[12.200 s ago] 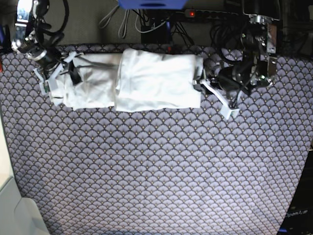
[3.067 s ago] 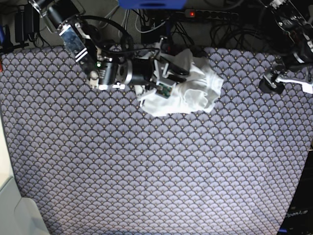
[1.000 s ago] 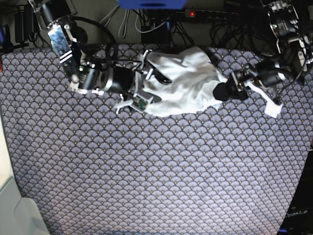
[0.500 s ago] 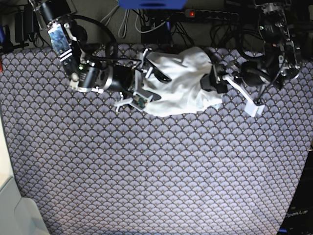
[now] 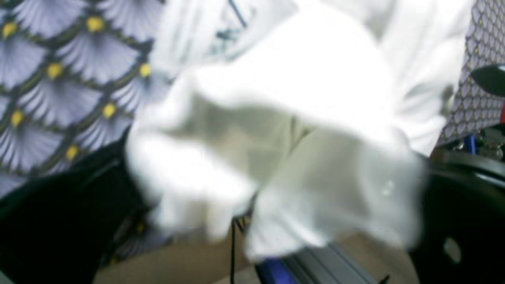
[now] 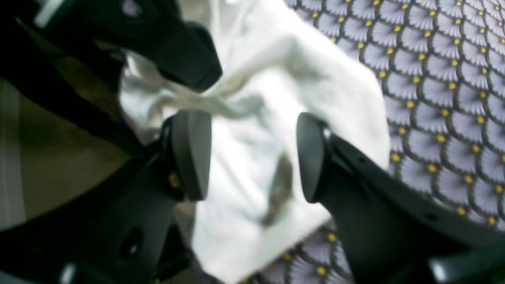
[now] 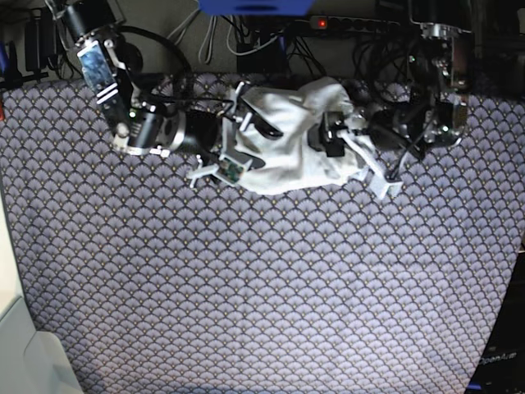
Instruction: Fold the T-shirt properly
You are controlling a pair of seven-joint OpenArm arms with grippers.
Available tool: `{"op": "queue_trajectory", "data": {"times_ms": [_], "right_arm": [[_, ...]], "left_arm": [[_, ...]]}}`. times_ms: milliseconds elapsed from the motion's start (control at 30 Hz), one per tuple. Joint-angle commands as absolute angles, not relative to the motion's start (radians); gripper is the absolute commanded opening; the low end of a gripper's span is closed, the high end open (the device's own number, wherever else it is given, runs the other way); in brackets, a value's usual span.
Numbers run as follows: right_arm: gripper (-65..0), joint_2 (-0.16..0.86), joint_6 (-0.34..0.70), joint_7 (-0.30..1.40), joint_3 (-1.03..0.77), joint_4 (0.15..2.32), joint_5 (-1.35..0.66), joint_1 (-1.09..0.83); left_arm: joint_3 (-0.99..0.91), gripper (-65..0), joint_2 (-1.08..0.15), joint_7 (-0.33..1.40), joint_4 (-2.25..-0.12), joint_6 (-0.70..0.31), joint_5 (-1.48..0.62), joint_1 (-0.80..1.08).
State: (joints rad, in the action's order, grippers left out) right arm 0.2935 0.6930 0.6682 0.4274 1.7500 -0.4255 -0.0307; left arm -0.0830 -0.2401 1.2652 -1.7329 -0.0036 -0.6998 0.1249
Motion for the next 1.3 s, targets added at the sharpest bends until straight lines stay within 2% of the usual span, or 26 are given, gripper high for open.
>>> {"op": "queue_trajectory", "data": {"times_ms": [0,433,667,1133,1200,1267], "right_arm": [[-29.9,0.297,0.698,0.639,0.424,1.765,-0.446,-0.016],[-29.9,0.312,0.698,0.639,0.395,1.764,-0.446,-0.012],[-29.9,0.315,0.698,0.638,0.395,1.767,-0.446,-0.010],[-29.9,0.311,0.698,0.633,0.205,1.770,-0.447,-0.010],[-29.9,0.311,0.698,0.631,0.188,1.770,-0.449,-0.010],[-29.9,0.309,0.698,0.633,0.165,1.770,-0.449,-0.010]], "left_arm": [[-0.085,-2.6,-0.246,1.247,-1.744,-0.002,-0.716,0.114],[-0.082,-2.6,-0.240,1.239,-1.649,0.004,-0.714,0.105],[-0.081,-2.6,-0.186,1.239,-1.590,0.004,-0.714,0.077],[-0.079,-3.1,-0.165,1.241,-1.498,-0.004,-0.714,0.058],[-0.079,-6.6,-0.165,1.241,-1.498,-0.005,-0.714,0.056],[-0.074,-15.7,-0.165,1.241,-1.498,-0.005,-0.714,0.054]]}}
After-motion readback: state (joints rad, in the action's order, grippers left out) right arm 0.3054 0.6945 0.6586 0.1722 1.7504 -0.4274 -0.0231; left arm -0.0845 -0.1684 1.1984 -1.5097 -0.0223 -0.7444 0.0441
